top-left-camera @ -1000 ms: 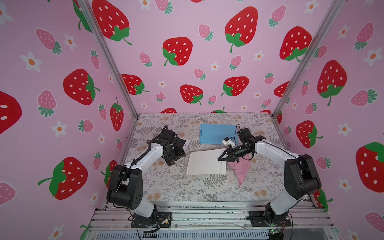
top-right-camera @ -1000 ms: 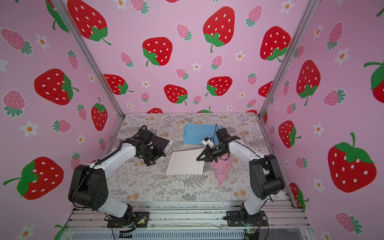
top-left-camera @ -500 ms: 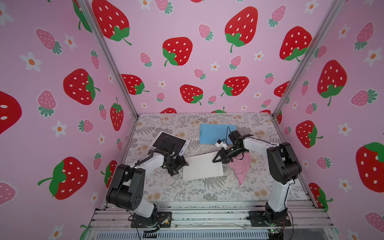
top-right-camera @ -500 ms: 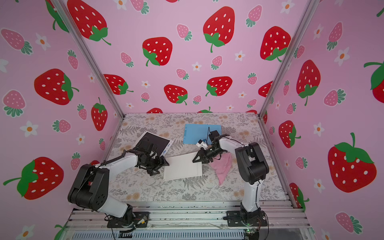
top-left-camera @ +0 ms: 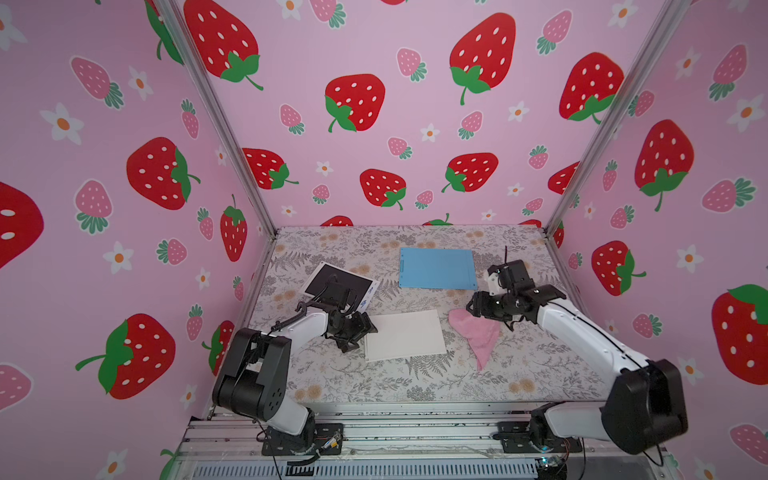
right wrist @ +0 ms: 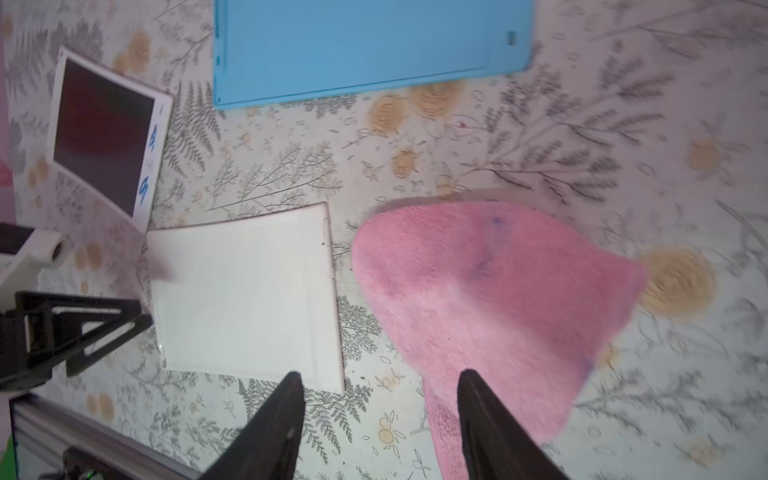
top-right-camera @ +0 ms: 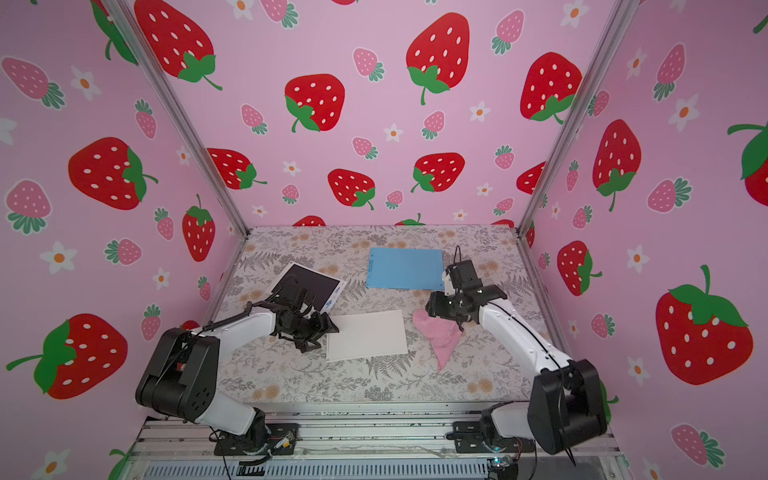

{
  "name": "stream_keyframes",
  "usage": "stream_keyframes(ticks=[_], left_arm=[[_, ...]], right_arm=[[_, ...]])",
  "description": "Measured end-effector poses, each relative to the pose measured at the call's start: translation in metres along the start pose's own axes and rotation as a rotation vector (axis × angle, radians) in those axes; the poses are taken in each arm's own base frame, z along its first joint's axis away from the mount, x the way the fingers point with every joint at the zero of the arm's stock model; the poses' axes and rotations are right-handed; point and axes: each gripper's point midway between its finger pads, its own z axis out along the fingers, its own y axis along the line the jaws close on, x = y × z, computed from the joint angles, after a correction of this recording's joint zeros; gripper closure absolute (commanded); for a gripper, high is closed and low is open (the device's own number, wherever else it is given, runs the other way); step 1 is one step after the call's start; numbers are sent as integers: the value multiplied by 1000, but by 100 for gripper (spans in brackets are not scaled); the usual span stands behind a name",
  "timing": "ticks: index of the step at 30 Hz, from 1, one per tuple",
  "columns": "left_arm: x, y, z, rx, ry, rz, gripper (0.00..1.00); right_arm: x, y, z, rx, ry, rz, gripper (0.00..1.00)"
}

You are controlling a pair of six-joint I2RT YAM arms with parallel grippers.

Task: Wipe the drawing tablet
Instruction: Adjust the drawing tablet at the center of the board, then pick up the cleaning item at the center of the board.

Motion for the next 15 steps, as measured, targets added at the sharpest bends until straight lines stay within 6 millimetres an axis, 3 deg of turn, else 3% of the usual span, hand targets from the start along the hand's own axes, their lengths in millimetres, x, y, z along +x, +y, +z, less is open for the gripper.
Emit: stream_keyframes(ticks=[4, 6, 12, 15], left_arm=[[-3, 2, -6, -39, -7, 18, 25], [-5, 4, -7, -48, -10, 23, 25], [-4, 11, -8, -72, -3, 18, 26], [-4, 12, -9, -78, -5, 15, 30]], right_arm=[[27, -47, 23, 145, -37, 148, 35], [37, -57, 35, 171, -30, 190, 35], [35, -58, 62, 157, -47, 290, 36], [35, -58, 73, 152, -44, 329, 41]])
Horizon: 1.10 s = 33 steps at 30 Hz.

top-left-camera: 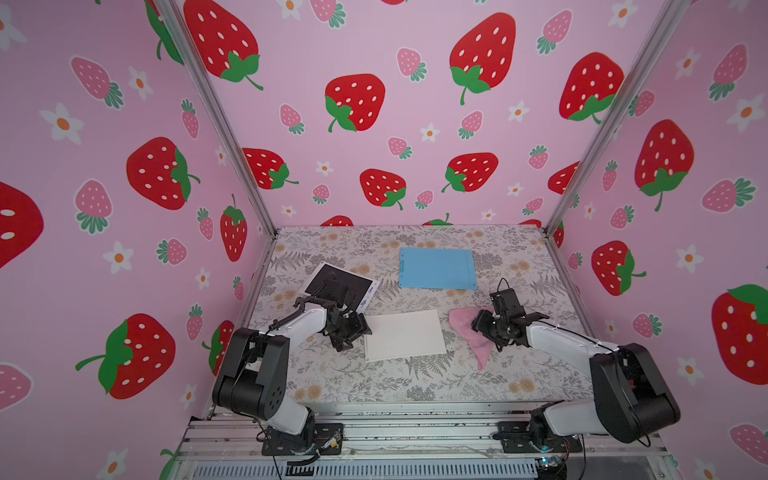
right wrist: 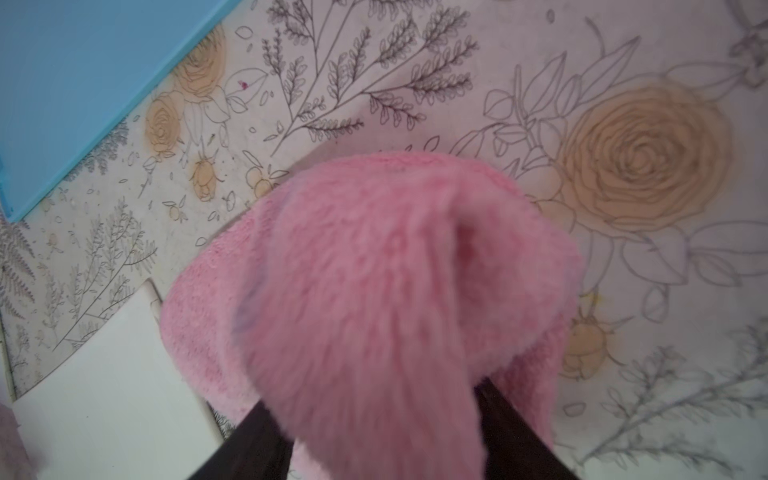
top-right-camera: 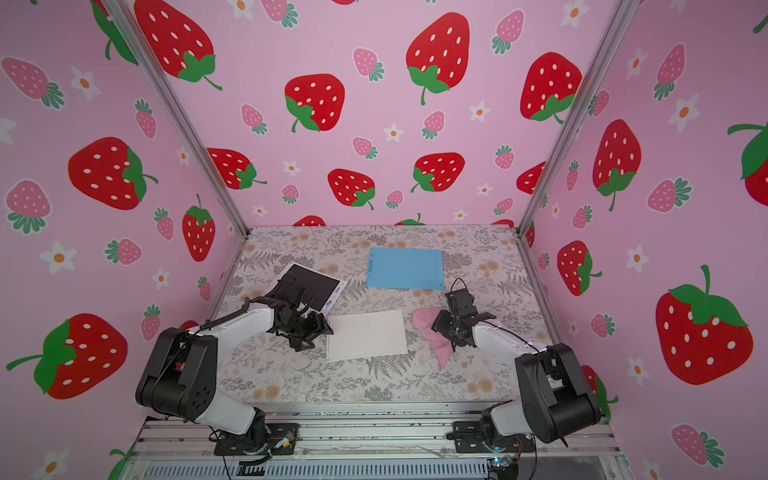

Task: Wipe the drawing tablet
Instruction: Pick up the cleaning item at the center of the board.

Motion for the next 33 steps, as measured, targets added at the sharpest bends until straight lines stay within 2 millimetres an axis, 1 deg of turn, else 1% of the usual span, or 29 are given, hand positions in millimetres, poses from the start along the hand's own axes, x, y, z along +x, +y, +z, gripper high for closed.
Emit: stream_keyframes(ticks=[2, 3, 4, 5, 6, 7, 10, 12, 15, 17, 19, 21, 24, 26, 29, 33], left_arm=[[0, 1, 0, -4, 0, 1, 32], [0, 2, 0, -5, 1, 3, 33], [0, 2, 1, -7, 4, 5, 36], [0, 3, 2, -9, 6, 4, 38], [0, 4, 3, -12, 9, 3, 39], [0, 5, 5, -16, 15, 3, 40], [0, 5, 9, -13, 26, -1, 44], [0, 5, 10, -12, 29, -1, 49], [0, 5, 12, -12, 38, 0, 57], [-1, 4, 14, -21, 46, 4, 61], [-2, 2, 16, -39, 52, 11, 62], [-3, 0, 18, -60, 58, 21, 62], [-3, -2, 20, -95, 59, 43, 64], [-2, -3, 22, -113, 59, 55, 65], [-1, -6, 24, -127, 61, 68, 67], [2, -11, 30, -143, 70, 81, 70]], right_arm=[[-2, 3, 3, -11, -6, 18, 51], [-3, 4, 3, -13, -9, 23, 59], [-3, 5, 4, -12, -10, 19, 73], [-4, 4, 5, -7, -12, 18, 85], [-5, 4, 6, -2, -13, 12, 93], [-5, 3, 5, 3, -15, 2, 100], [-13, 6, -1, 19, -31, -54, 100], [-19, 14, -10, 15, -58, -119, 100], [-24, 38, -30, -22, -123, -263, 100], [-18, 59, -42, -61, -165, -377, 100], [-7, 77, -48, -86, -200, -486, 100], [7, 95, -51, -110, -227, -587, 100], [27, 119, -44, -131, -241, -705, 100], [36, 136, -33, -132, -240, -762, 100], [51, 157, -14, -142, -228, -827, 100], [79, 183, 4, -188, -195, -893, 100]])
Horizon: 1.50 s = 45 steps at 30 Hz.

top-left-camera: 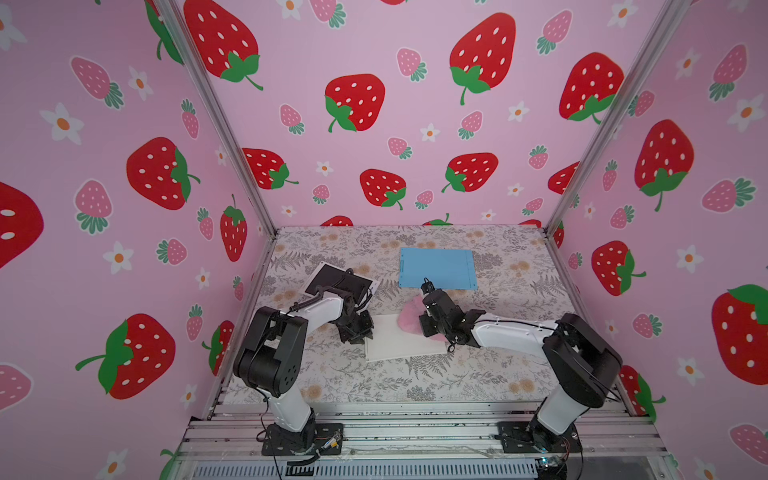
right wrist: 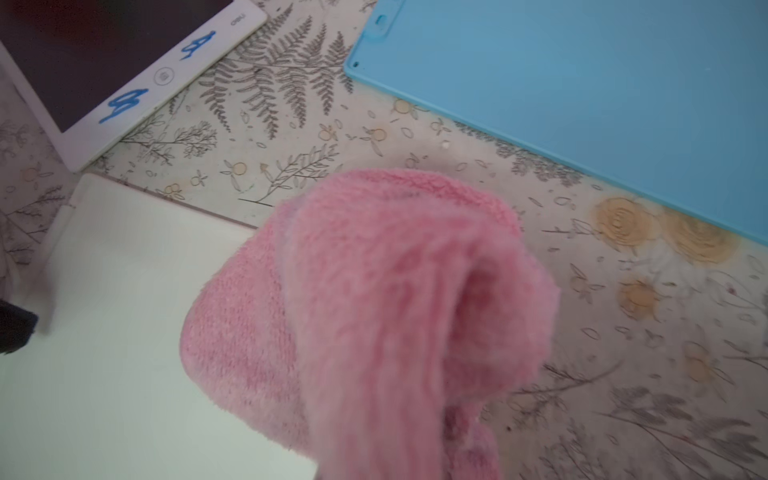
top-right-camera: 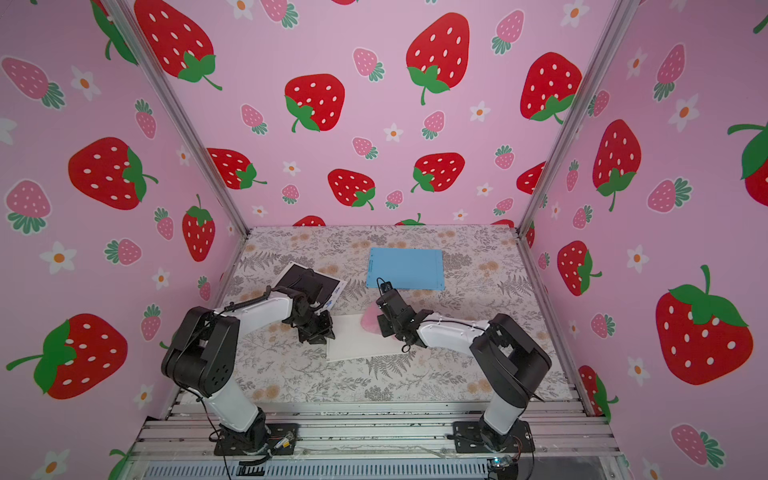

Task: Wipe the drawing tablet
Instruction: Pick up the cleaning item at the center of the board, then wipe the dirt from the drawing tablet.

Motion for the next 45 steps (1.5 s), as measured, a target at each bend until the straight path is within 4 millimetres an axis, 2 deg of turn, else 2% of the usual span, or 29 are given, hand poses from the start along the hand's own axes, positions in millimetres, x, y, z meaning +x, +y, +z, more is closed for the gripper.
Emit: stream_keyframes(ticks=[5, 7, 9, 12, 14, 17, 19, 20, 22, 25, 27, 29, 30, 32, 35, 37, 39, 40, 42, 44, 45], left_arm=[[1, -1, 3, -12, 4, 1, 75], [2, 0, 3, -16, 4, -1, 77], [2, 1, 4, -20, 4, -1, 78], [2, 1, 4, -22, 8, -2, 79], [2, -1, 5, -11, 12, -1, 79], [2, -4, 6, 0, 15, 5, 79], [3, -5, 7, 4, 17, 6, 79], [3, -5, 7, 6, 18, 6, 80], [3, -6, 7, 7, 20, 8, 80], [3, -7, 8, 6, 22, 7, 80], [3, -8, 8, 4, 23, 4, 81], [3, -8, 8, 4, 24, 3, 81], [3, -8, 8, 5, 24, 0, 81], [3, -11, 9, 14, 25, 3, 81], [4, -17, 11, 34, 27, 14, 81], [4, -19, 12, 46, 30, 15, 82], [4, -22, 13, 57, 34, 16, 82], [4, -23, 13, 62, 36, 17, 82], [4, -24, 13, 61, 38, 16, 82], [4, -24, 13, 57, 42, 15, 82], [4, -24, 13, 54, 44, 14, 82]], right_arm=[[-9, 51, 19, -121, -18, -1, 100], [-9, 61, 27, -141, -15, 15, 100], [-5, 59, 35, -132, -2, 34, 100], [7, 28, 43, -75, 31, 98, 100], [12, -3, 44, -23, 42, 157, 100], [15, -52, 33, 78, 39, 209, 100], [17, -70, 27, 121, 40, 211, 100], [18, -68, 25, 125, 41, 195, 100], [17, -46, 26, 100, 42, 131, 100], [3, 15, 34, 9, 28, 50, 100], [-4, 44, 42, -49, 23, 46, 100], [-2, 58, 47, -94, 35, 69, 100], [0, 55, 50, -95, 43, 88, 100], [5, 26, 53, -74, 67, 166, 100], [6, -50, 49, 33, 76, 303, 100], [13, -98, 39, 122, 82, 359, 100], [20, -120, 29, 193, 91, 369, 100], [23, -122, 25, 209, 97, 358, 100], [24, -109, 23, 219, 101, 309, 100], [20, -82, 24, 194, 103, 248, 100], [16, -61, 27, 162, 104, 214, 100]])
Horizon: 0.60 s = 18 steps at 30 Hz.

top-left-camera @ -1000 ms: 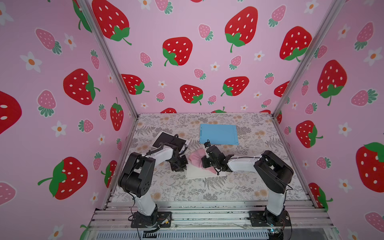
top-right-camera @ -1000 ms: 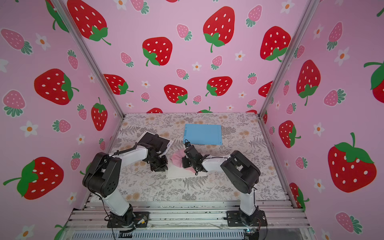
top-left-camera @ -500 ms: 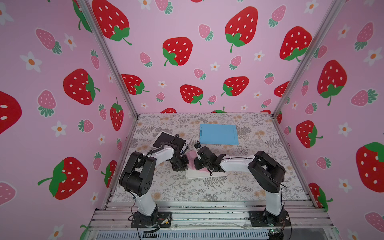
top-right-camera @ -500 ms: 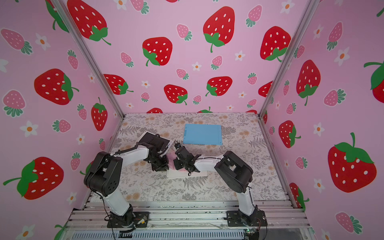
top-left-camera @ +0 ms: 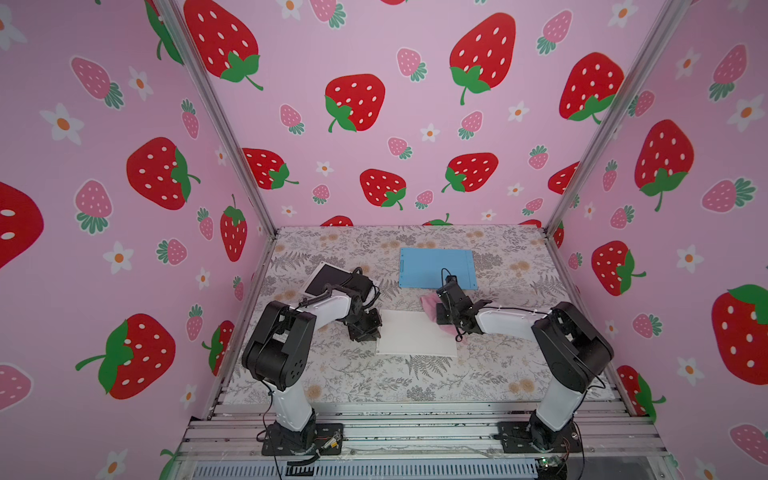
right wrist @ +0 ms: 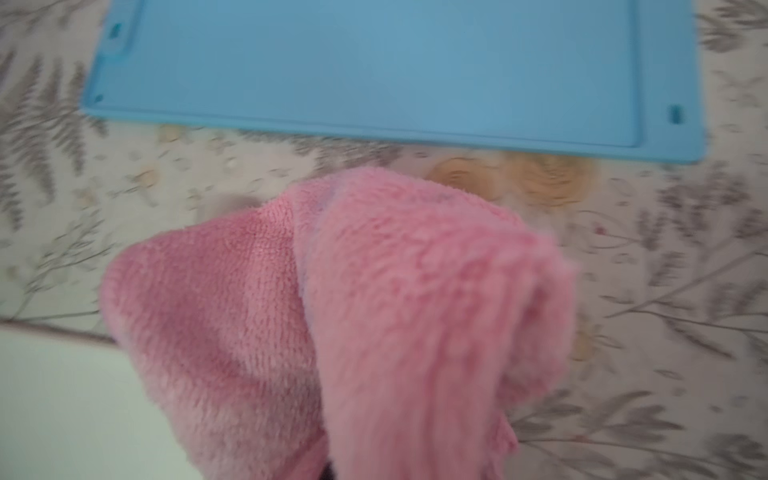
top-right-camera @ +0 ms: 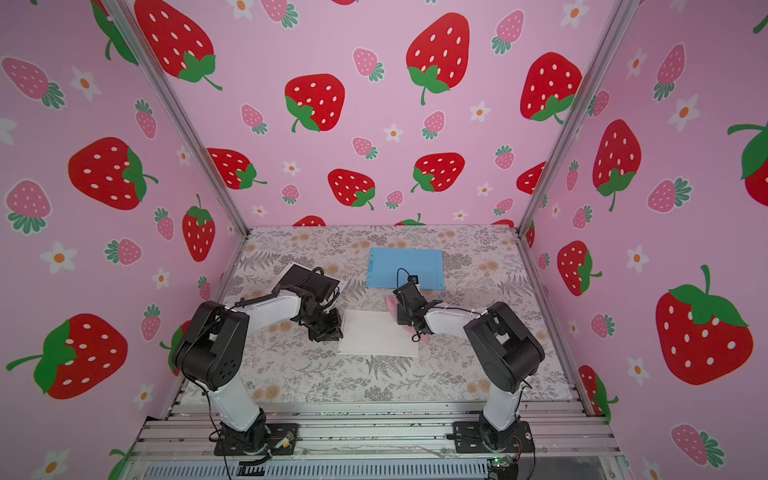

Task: Wipe the drawing tablet
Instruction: Wipe the dirt from the drawing tablet.

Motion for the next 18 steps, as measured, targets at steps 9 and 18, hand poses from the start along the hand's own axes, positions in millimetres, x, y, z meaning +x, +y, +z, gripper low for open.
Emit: stream_keyframes(ticks=[9, 18], left_arm=[[4, -9, 5, 9, 14, 1, 84], [6, -17, 8, 36, 22, -1, 85]], right_arm=[[9, 11, 3, -56, 51, 29, 100], [30, -64, -17, 120, 85, 85, 100]])
